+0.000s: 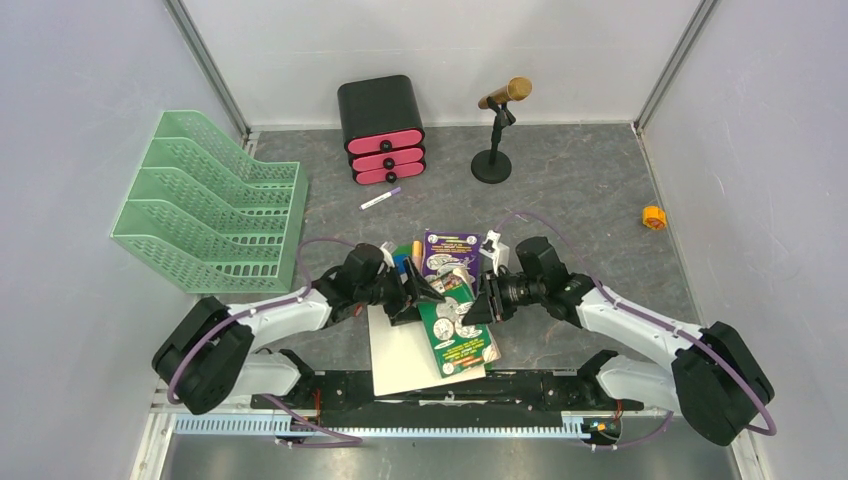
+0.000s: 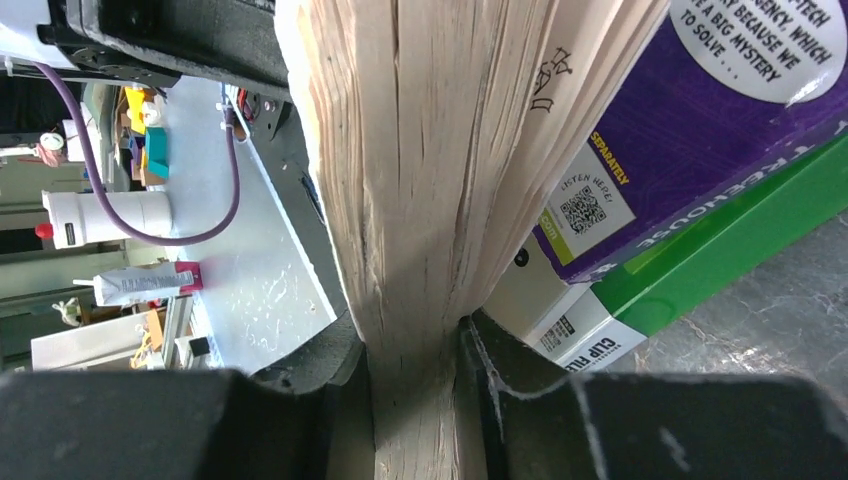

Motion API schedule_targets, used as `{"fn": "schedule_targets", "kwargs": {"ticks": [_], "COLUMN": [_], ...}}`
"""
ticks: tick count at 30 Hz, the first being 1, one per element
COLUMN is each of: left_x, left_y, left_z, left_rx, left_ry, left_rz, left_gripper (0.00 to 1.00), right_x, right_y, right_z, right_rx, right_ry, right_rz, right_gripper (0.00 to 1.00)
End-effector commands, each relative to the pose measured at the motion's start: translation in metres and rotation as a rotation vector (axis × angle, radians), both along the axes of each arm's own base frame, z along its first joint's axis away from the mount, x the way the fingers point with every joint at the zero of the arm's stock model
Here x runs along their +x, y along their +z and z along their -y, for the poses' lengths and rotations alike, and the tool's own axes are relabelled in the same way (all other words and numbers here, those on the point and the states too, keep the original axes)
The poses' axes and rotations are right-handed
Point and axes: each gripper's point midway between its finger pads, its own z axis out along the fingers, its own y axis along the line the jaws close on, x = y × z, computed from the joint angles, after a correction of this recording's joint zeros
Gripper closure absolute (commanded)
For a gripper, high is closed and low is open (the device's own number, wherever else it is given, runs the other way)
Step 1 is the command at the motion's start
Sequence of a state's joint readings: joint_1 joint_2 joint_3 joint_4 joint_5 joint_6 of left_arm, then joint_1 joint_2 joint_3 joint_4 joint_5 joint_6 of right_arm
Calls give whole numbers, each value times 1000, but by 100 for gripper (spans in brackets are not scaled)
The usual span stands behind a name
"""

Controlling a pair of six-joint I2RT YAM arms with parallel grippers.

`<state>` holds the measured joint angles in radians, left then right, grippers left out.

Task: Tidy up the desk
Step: Pick up the book at the corner of the board, then place the book in the storage box.

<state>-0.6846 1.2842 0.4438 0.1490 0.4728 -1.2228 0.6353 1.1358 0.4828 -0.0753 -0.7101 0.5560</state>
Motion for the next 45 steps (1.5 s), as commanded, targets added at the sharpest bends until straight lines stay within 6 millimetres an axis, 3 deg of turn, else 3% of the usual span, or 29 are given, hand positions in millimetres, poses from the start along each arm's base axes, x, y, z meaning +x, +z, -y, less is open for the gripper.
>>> {"fn": "schedule_targets", "kwargs": {"ticks": [1,5,8,10,16,23,28,32,36,45], "left_x": [9,14,21,23,24,24,25,23,22,7], "left_y": [24,28,36,49,80,108,122,131,125,144], "left_z": [2,-28,-64,-80,-103,-98,-91,-79,-69,-38], "left_rx": [4,195,377,439,506,480,465,429,422,262], "left_ry": [8,49,115,139,155,74,21,-66,-153,-355], "left_rz": [83,153,227,276,380,488,520,549,557,642], "left_gripper": [14,6,2,0,0,0,0,0,0,0], "right_x": [15,20,35,40,52,60,54,41,33,5], "right_y": [47,54,59,63,77,88,88,90,94,97], "right_z": [-16,-15,-10,-8,-11,-18,-17,-16,-10,-12], "right_rx": [105,91,15,-22,-41,-28,-20,10,18,108], "right_ry": [45,51,36,48,67,88,133,195,236,369], "right_rz": [138,169,248,283,330,363,372,376,441,373], "right_gripper": [99,100,100,100,100,100,100,100,100,100]}}
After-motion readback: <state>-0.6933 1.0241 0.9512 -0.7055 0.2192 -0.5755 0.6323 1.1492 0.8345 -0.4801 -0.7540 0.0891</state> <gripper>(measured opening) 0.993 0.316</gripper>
